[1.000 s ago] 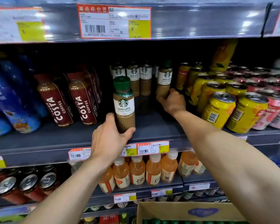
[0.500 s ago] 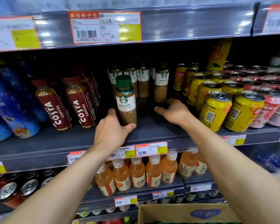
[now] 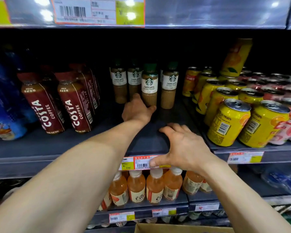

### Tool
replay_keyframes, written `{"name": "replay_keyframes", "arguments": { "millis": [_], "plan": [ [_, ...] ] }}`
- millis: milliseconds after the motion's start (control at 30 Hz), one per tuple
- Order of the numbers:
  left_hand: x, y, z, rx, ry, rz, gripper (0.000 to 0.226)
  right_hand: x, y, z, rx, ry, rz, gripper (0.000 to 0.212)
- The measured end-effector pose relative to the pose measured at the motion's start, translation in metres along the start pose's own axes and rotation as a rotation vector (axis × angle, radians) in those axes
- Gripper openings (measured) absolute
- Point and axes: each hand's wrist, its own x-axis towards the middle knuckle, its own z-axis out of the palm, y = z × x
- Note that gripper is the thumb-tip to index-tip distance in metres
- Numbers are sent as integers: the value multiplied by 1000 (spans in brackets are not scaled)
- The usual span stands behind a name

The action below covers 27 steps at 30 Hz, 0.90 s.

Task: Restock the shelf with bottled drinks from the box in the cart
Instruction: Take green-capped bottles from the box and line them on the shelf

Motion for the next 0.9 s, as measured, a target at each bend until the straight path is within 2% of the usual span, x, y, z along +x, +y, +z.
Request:
{"name": "replay_keyframes", "arguments": {
  "millis": [267, 567, 900],
  "plan": [
    [6, 10, 16, 103, 93, -6, 59, 1, 1, 0, 16, 3, -6, 112],
    [7, 7, 20, 147, 101, -2, 48, 1, 1, 1, 12, 6, -9, 113],
    [-3, 6, 9, 93, 11, -6, 54, 2, 2, 3, 8, 19, -6, 113]
  ]
}}
